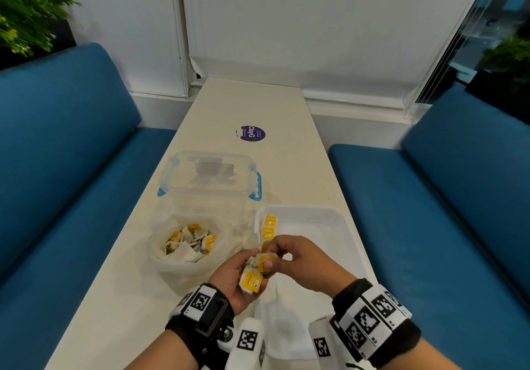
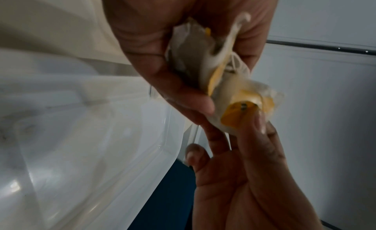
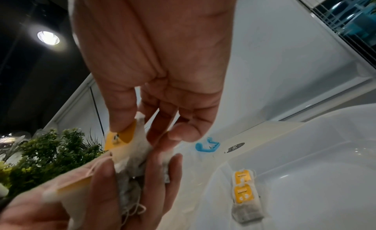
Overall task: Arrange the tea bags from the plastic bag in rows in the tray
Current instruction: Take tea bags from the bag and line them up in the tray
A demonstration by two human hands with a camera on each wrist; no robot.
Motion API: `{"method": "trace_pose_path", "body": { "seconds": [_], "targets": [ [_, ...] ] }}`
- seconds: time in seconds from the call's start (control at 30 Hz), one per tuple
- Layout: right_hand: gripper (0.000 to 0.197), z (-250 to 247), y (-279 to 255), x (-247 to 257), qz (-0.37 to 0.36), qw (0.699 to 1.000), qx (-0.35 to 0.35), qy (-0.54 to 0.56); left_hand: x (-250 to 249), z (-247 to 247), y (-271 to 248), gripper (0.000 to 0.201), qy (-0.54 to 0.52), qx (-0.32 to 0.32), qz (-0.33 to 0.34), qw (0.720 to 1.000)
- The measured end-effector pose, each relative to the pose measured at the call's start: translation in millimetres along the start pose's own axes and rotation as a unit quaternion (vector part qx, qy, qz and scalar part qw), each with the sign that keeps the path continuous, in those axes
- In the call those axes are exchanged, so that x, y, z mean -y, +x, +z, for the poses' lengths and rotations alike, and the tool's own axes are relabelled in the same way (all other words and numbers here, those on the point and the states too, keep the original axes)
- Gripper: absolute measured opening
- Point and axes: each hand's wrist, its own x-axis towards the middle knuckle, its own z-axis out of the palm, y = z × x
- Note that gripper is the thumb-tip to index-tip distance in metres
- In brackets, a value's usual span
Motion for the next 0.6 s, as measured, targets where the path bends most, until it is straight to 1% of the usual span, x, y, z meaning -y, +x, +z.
{"method": "trace_pose_path", "body": {
  "seconds": [0.1,0.17,0.2,0.23,0.27,0.3,0.33,0.4,0.5,0.6],
  "targets": [
    [0.012,-5.9,1.3,1.0,-0.017,0.999,-0.027,0.002,-3.3,-2.9,2.8,0.019,-0.01,-0.026,0.005,1.0],
    [0.009,-12.3,2.7,3.8,-0.022,0.999,-0.029,0.024,-6.0,-5.4,4.4,0.018,-0.019,-0.041,0.01,0.999],
    [0.01,-16.4,3.2,4.9,-0.022,0.997,-0.027,0.064,-7.3,-6.8,5.4,0.018,-0.028,-0.046,0.012,0.998],
    [0.01,-20.8,3.5,5.5,-0.02,0.991,-0.031,0.127,-8.7,-7.9,6.0,0.017,-0.039,-0.049,0.014,0.998],
    [0.01,-25.2,4.5,5.4,-0.016,0.98,-0.041,0.195,-10.1,-8.9,6.6,0.016,-0.05,-0.051,0.018,0.997],
    [0.01,-29.6,5.6,4.4,-0.01,0.97,-0.057,0.238,-11.0,-10.1,7.3,0.014,-0.056,-0.054,0.022,0.997],
    [0.01,-33.5,7.2,2.4,0.0,0.966,-0.075,0.246,-11.6,-11.1,7.7,0.012,-0.06,-0.057,0.025,0.996],
    [0.01,-38.9,10.1,-1.7,0.025,0.966,-0.09,0.24,-12.1,-12.4,7.6,0.01,-0.06,-0.062,0.027,0.996],
    [0.01,-41.9,17.2,-10.7,0.074,0.965,-0.093,0.235,-12.6,-14.2,6.7,0.01,-0.057,-0.066,0.027,0.996],
    [0.013,-39.7,28.6,-21.9,0.145,0.973,-0.106,0.142,-13.1,-15.7,5.6,0.01,-0.057,-0.069,0.021,0.996]
  ]
}}
